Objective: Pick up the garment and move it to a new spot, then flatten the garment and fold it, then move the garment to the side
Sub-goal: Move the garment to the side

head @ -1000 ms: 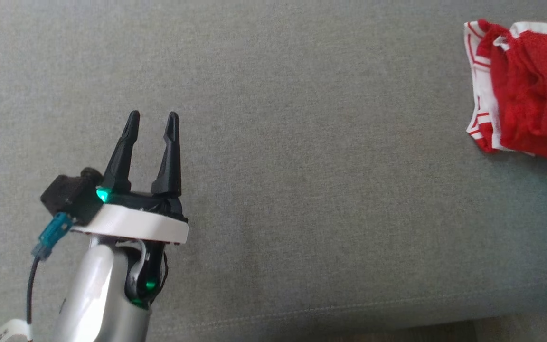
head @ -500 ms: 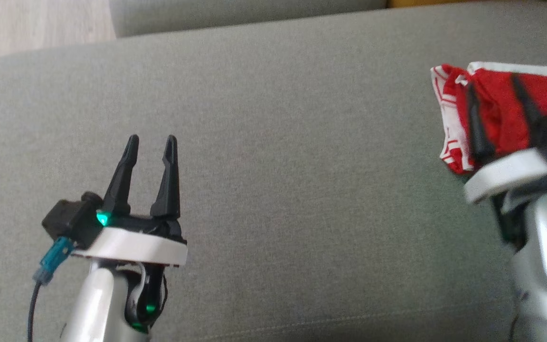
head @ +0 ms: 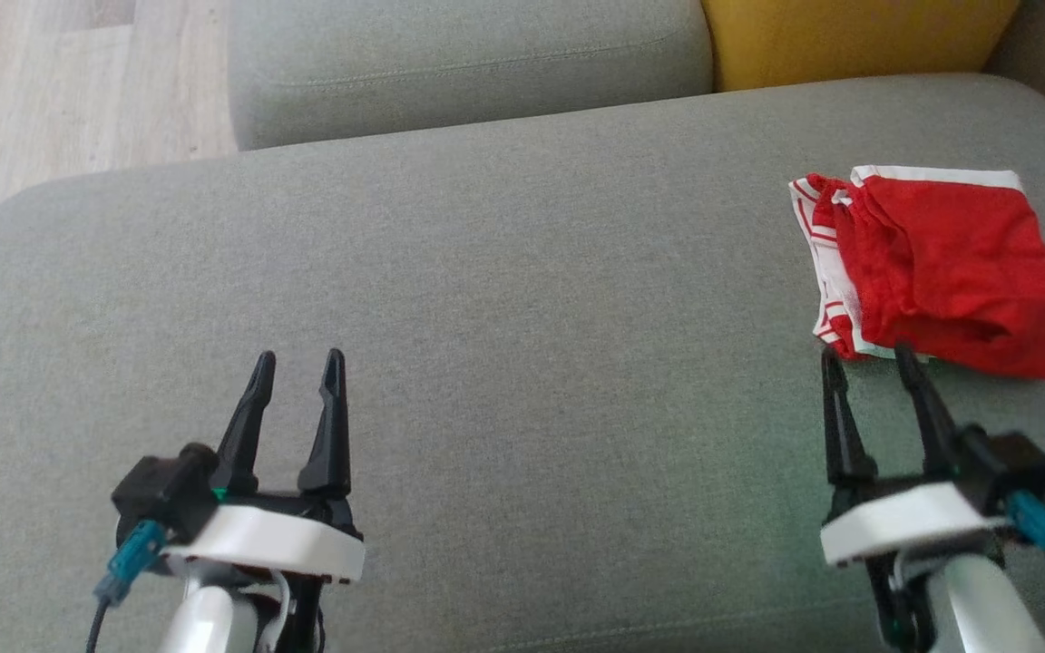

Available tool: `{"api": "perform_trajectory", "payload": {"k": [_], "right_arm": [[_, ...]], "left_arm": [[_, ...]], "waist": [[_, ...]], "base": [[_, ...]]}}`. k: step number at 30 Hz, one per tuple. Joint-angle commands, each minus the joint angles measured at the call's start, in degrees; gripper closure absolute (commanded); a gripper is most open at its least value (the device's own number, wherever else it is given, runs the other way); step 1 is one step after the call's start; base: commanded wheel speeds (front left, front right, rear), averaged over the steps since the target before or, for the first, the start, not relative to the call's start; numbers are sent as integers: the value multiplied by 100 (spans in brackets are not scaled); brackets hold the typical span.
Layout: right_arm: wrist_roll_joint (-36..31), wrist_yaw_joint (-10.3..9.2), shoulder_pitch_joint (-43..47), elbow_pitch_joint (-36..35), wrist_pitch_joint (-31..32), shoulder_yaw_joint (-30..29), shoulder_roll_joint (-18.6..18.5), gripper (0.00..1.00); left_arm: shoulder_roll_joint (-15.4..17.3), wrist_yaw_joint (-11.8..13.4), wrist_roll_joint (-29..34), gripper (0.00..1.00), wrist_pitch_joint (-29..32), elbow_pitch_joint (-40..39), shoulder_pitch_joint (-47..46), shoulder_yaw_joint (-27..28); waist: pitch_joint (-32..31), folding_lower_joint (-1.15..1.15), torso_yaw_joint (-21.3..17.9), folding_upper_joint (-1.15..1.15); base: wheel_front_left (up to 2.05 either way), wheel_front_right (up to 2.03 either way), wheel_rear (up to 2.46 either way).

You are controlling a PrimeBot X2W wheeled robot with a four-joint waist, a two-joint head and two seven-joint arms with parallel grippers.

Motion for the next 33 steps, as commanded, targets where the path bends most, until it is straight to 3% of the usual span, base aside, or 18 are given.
{"api": "perform_trajectory", "payload": {"k": [1,26,33], "right_arm": [[58,37,-152,-231,-68,128,26,0],[259,37,314,-672,-134,272,30,0],[283,37,250,-708,-134,383,30,0]], "left_arm": [[47,23,-11,0,-34,-189,-196,145],[47,358,57,0,-34,-360,-86,171],[47,329,92,0,-34,-411,-1,238]], "waist": [[-5,0,9,-1],[-33,0,94,-1],[-29,0,89,-1]], "base": [[0,0,0],[0,0,0],[0,0,0]]}}
